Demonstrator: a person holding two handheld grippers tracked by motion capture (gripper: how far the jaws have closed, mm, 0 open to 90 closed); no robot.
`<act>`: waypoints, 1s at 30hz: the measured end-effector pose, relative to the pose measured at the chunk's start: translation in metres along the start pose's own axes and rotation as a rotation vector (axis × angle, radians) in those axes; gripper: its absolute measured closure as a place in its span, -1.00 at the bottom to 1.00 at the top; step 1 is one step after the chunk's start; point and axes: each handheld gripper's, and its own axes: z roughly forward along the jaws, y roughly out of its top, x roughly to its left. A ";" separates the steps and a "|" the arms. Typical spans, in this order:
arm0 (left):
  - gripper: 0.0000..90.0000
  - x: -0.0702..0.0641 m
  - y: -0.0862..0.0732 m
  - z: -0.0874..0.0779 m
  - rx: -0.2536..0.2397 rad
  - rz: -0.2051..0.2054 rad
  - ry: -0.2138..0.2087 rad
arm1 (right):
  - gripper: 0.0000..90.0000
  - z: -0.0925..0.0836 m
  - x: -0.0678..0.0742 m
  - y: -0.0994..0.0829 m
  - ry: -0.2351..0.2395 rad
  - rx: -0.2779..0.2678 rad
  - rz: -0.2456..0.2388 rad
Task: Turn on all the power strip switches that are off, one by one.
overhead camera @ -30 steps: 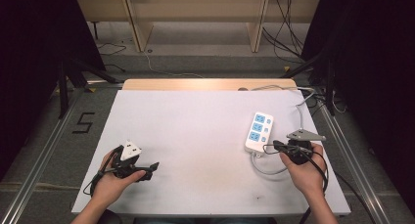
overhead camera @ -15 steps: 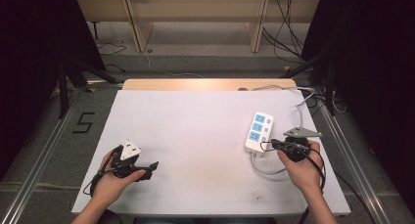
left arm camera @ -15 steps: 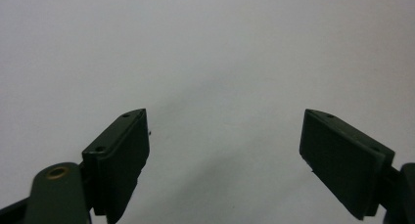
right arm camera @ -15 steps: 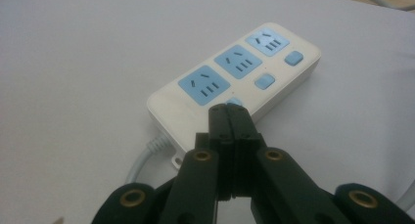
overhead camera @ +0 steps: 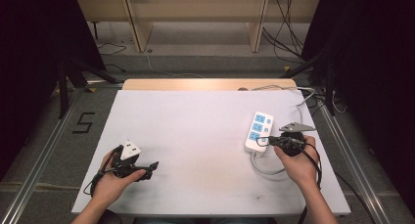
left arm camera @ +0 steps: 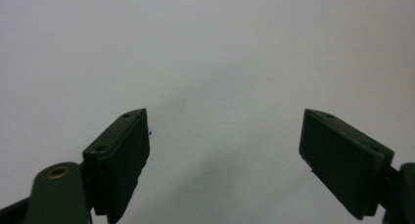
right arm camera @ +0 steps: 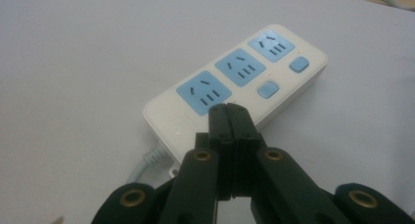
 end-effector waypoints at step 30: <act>-0.58 -0.001 0.000 0.001 -0.004 0.007 0.002 | 1.00 0.033 -0.008 0.032 0.000 0.138 0.016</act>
